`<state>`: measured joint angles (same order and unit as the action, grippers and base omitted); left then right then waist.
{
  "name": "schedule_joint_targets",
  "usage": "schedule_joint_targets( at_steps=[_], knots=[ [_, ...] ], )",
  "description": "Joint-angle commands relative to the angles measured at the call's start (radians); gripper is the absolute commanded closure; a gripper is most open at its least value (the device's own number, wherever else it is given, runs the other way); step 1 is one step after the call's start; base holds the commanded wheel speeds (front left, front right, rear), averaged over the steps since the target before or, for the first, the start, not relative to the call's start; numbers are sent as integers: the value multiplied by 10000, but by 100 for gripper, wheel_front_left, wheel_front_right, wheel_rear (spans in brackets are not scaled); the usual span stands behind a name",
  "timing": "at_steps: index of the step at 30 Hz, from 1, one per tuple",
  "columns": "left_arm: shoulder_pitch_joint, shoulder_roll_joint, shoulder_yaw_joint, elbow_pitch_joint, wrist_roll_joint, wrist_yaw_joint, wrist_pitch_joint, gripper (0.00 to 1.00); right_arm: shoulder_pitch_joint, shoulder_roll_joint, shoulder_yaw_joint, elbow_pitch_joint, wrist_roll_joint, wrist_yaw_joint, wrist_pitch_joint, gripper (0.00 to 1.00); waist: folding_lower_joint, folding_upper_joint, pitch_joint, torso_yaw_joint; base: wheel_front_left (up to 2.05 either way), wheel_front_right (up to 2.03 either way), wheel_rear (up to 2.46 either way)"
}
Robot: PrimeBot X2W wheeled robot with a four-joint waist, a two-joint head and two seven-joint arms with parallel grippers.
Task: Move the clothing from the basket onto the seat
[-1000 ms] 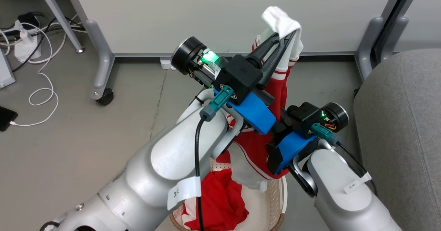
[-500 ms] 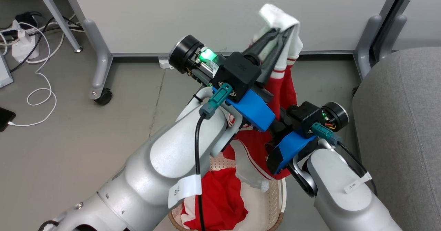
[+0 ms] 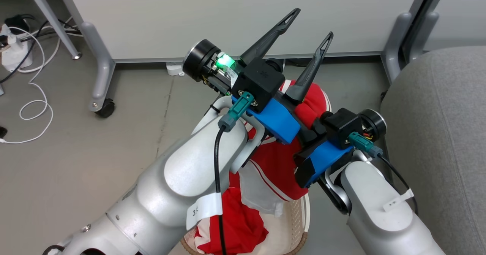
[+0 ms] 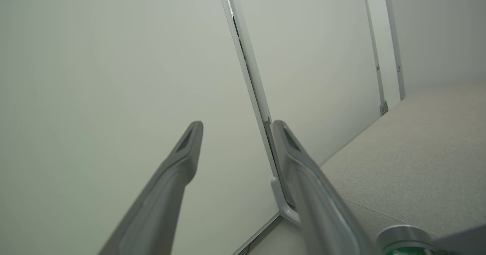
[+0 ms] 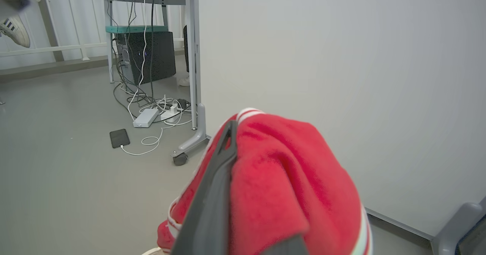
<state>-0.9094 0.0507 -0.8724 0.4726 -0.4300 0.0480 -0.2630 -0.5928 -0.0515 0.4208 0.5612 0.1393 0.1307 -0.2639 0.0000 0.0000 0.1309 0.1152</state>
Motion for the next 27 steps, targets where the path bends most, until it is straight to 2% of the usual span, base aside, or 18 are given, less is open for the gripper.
schedule_joint_targets(
  at_steps=[1,11,19,27],
  knots=[
    [90,-1,78,35,65,41,-24,0,-34,14,-72,-105,-6,1,-10,100,0,0,59,-129,0,0,0],
    [349,62,101,209,232,-116,-26,0,172,-78,-809,-588,-218,1,-9,100,0,0,382,-1215,0,0,0],
    [610,125,10,436,288,-278,-26,0,370,-499,-1139,-1101,-147,1,-8,100,0,0,650,-2375,0,0,0],
    [751,83,-220,813,28,-623,-26,0,668,-915,-1702,-1577,-46,1,-10,100,0,0,853,-3531,0,0,0]
  ],
)
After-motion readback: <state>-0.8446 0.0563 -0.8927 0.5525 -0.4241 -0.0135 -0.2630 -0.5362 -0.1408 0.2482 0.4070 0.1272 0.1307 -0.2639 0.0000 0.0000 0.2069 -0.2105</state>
